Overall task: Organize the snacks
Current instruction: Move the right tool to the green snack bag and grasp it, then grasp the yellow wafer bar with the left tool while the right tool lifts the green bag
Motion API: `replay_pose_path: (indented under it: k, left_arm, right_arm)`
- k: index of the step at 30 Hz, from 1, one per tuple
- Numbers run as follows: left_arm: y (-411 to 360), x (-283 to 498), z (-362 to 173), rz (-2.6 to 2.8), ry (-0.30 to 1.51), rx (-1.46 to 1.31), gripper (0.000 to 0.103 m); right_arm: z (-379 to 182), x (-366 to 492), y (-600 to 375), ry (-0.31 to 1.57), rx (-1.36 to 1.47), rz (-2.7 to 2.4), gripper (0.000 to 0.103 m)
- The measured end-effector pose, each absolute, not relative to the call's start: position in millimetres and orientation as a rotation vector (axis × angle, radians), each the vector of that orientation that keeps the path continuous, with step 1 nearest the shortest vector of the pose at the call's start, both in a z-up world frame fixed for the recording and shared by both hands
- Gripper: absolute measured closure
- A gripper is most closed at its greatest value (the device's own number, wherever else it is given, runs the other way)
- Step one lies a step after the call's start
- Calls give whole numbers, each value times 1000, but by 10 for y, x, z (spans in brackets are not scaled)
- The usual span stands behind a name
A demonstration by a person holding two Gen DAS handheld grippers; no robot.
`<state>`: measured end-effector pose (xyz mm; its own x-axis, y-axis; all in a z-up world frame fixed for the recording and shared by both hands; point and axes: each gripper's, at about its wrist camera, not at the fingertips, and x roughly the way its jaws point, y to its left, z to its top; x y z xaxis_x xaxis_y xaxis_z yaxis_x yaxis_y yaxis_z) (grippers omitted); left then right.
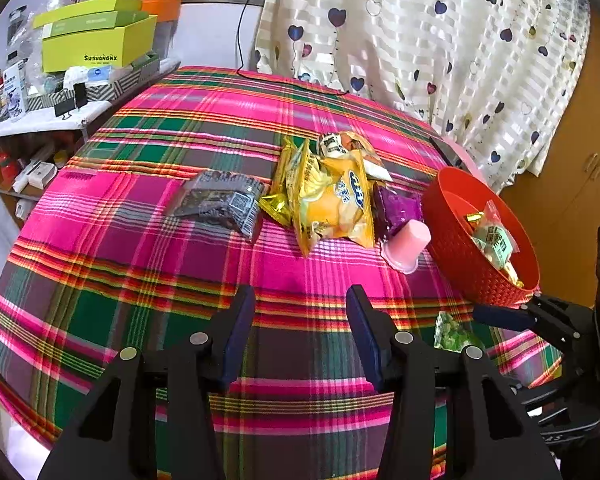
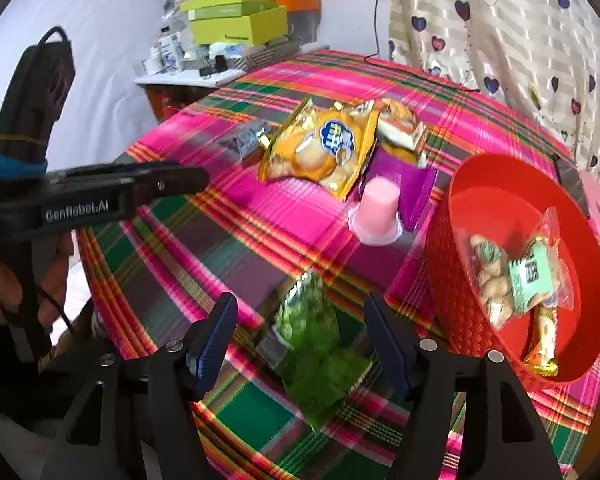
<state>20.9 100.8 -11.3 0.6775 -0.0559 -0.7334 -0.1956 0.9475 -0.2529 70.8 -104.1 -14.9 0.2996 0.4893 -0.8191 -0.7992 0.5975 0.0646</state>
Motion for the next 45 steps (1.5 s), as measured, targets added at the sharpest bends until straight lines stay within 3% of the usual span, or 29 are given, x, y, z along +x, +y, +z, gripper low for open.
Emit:
replay_pose_path:
  k: [10, 12, 13, 20, 45]
  left_arm:
    - [1087, 256, -124, 91, 831, -343, 54]
    - [1156, 283, -134, 105, 831, -351, 54]
    - [1193, 295, -139, 112, 829, -353, 54]
    - [1428, 432, -203, 153, 832, -365, 54]
    - [1203, 1220, -136, 11, 809, -338, 54]
  right_arm:
    - [-395, 727, -1033, 985, -474, 903, 37]
    - [-420, 732, -1021, 989, -484, 891, 44]
    - [-417, 736, -1023, 987, -473, 894, 57]
    - [-299, 805, -1003, 932, -446, 872, 74]
    - [-44, 938, -968, 861, -360, 866, 80]
